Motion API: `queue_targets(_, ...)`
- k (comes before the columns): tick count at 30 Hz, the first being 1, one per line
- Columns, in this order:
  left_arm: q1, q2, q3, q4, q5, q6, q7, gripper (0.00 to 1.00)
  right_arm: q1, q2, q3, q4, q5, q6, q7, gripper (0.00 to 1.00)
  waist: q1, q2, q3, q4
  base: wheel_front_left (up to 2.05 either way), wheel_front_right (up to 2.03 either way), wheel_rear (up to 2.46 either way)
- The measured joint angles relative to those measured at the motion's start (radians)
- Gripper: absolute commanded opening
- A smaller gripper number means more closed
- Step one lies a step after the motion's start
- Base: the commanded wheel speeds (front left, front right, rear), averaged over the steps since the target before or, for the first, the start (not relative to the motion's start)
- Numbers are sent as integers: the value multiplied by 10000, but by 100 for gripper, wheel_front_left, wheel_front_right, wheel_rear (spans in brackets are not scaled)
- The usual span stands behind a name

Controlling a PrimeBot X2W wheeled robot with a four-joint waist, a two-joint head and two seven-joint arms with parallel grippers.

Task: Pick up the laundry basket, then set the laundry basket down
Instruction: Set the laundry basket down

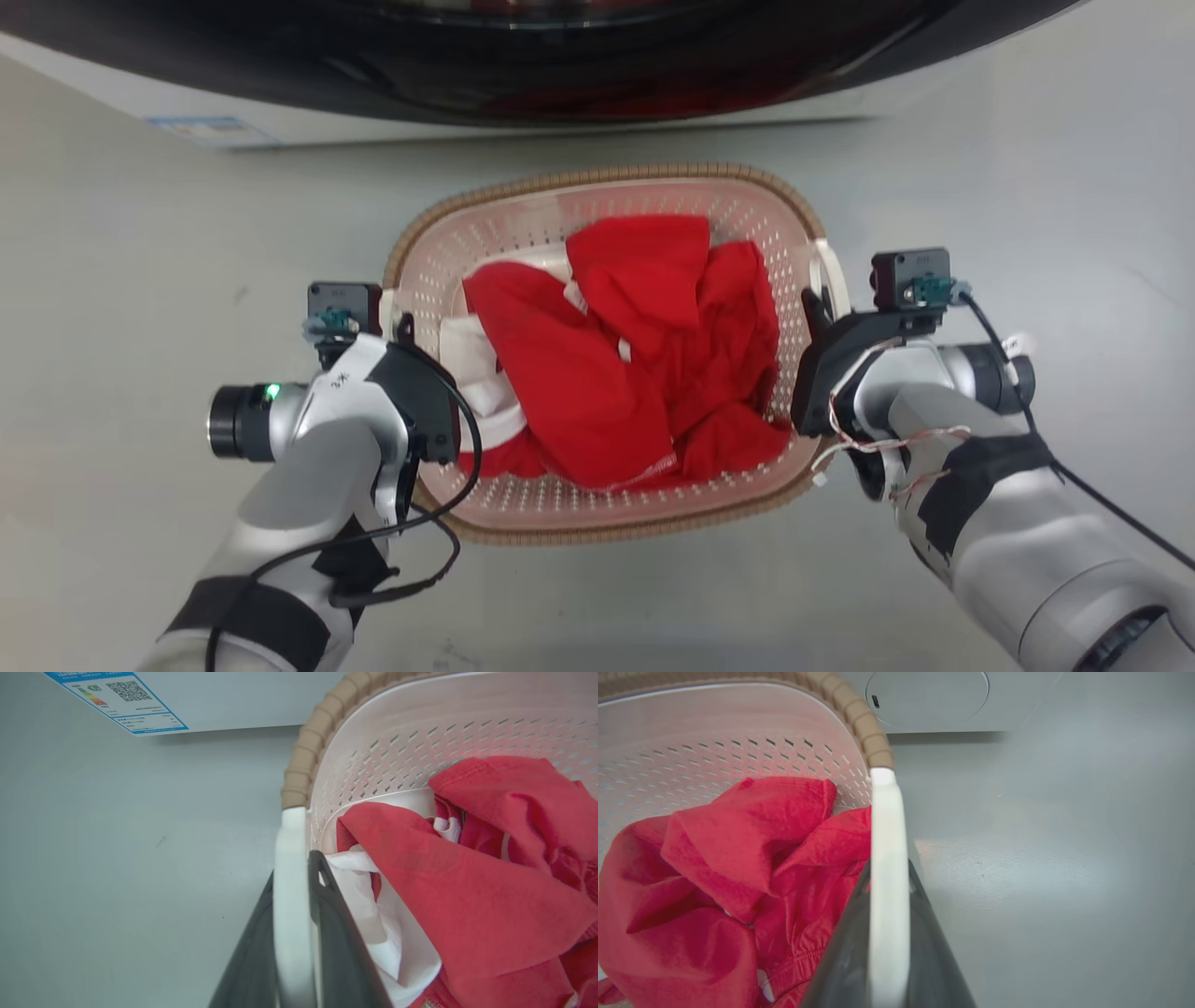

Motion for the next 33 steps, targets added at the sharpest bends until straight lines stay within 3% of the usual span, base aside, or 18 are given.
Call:
queue_targets(14, -1113, -12, 138, 98, 130, 13, -497, 0, -1087, -69, -73, 272, -259, 165, -602, 0, -1, 0, 1859, 108, 0, 0, 0)
queue_targets(30, -1876, -61, 224, 506, 535, 12, -1122, 0, -1586, -29, -109, 470, -316, 278, -1085, 0, -3, -2, 2404, 153, 0, 0, 0)
queue_targets(31, -1896, -61, 230, 523, 554, 12, -1131, 0, -1587, -23, -109, 481, -316, 280, -1118, 3, -3, -2, 2423, 150, 0, 0, 0)
queue_targets(33, -1919, -61, 247, 566, 554, 12, -1160, 0, -1598, -10, -107, 504, -320, 291, -1181, 28, -4, -3, 2456, 143, 0, 0, 0)
